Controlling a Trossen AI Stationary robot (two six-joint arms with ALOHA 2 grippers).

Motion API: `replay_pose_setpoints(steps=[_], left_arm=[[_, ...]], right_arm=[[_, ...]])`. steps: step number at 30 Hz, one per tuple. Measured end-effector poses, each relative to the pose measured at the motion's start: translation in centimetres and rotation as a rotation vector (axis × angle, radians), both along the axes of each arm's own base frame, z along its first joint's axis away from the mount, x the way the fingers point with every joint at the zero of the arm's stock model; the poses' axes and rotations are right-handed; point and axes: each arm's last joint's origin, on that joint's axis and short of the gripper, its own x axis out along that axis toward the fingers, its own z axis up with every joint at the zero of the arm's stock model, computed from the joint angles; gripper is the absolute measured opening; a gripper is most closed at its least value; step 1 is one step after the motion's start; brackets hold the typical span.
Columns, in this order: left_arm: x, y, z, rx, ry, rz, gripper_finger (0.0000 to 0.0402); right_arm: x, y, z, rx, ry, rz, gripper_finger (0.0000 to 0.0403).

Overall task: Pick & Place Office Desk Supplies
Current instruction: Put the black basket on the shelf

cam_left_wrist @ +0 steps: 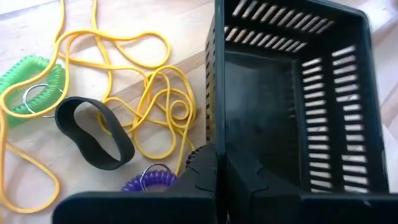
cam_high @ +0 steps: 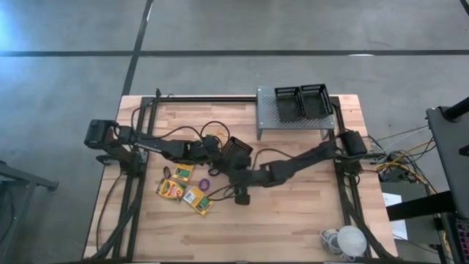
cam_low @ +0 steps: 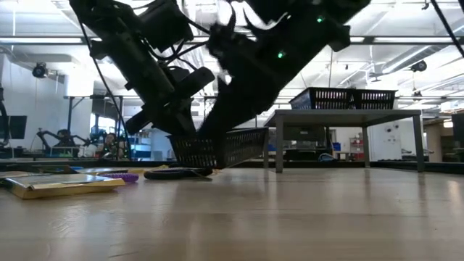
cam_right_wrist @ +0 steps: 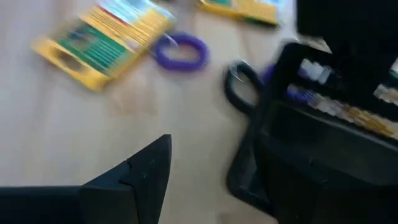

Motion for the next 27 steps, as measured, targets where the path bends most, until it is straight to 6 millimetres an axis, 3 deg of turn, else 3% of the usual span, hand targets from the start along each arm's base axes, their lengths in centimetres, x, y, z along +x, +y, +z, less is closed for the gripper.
replay_pose_setpoints(steps=[11, 15, 22, 27], left_arm=[[0.1, 0.0, 0.0, -0.002, -0.015, -0.011, 0.0015], [0.1, -0.1, 0.1, -0.004, -0.02, -0.015, 0.0016], [0.1, -0.1, 0.0, -0.018, -0.017, -0.015, 0.0024], [-0.1, -0.2, 0.8, 0.034, -0.011, -0.122, 0.006]], right_arm=[[0.9, -0.3, -0.7, -0.114, 0.062, -0.057, 0.0194], [0.9, -0.4, -0.5, -0.111, 0.057, -0.055, 0.015], [0.7, -0.4, -0.8, -0.115, 0.072, -0.032, 0.0027], [0.0, -0.1, -1.0, -0.125, 0.108, 0.022, 0.0014]])
